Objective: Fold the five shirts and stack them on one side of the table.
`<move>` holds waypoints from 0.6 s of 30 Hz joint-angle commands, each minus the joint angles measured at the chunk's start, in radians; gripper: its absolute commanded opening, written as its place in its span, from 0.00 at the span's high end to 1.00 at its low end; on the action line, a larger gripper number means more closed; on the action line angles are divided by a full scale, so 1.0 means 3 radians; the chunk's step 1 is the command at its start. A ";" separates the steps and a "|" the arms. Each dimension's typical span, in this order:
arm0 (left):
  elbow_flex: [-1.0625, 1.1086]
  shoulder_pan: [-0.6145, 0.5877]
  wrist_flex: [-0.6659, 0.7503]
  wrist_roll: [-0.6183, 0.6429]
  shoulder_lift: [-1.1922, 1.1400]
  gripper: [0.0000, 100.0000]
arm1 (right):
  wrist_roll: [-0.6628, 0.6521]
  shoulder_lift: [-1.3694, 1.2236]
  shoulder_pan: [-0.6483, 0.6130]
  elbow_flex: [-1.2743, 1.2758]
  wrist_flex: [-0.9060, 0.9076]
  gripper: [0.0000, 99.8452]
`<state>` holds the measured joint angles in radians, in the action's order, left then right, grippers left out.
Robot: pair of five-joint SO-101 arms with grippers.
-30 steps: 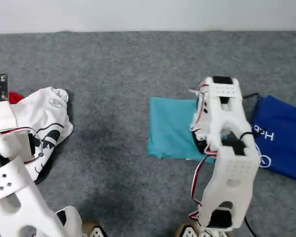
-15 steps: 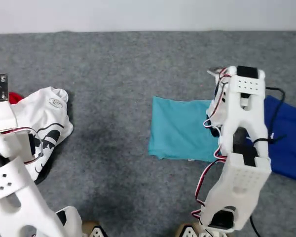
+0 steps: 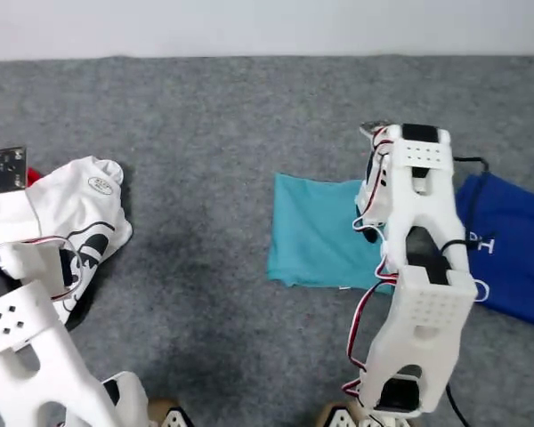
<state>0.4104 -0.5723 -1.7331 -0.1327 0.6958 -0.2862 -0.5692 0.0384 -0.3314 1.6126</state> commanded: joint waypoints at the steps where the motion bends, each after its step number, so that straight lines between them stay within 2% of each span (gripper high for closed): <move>1: -0.0013 -0.0010 0.0010 -0.0036 0.0061 1.00 | 0.0041 0.0033 -0.0120 -0.0159 -0.0018 0.80; 7: -0.0013 -0.0010 0.0010 -0.0036 0.0061 1.00 | 0.0041 0.0038 -0.0161 -0.0404 0.0151 0.85; 12: -0.0013 -0.0010 0.0015 -0.0036 0.0046 1.00 | 0.0041 0.0038 -0.0156 -0.0854 0.0519 0.85; 18: -0.0013 -0.0005 0.0107 -0.0036 0.0046 1.00 | 0.0041 -0.0064 -0.0151 -0.0956 0.0555 0.85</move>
<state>0.4104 -0.5738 -1.7223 -0.1327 0.6958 -0.2862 -0.5846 0.0000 -0.5677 1.7476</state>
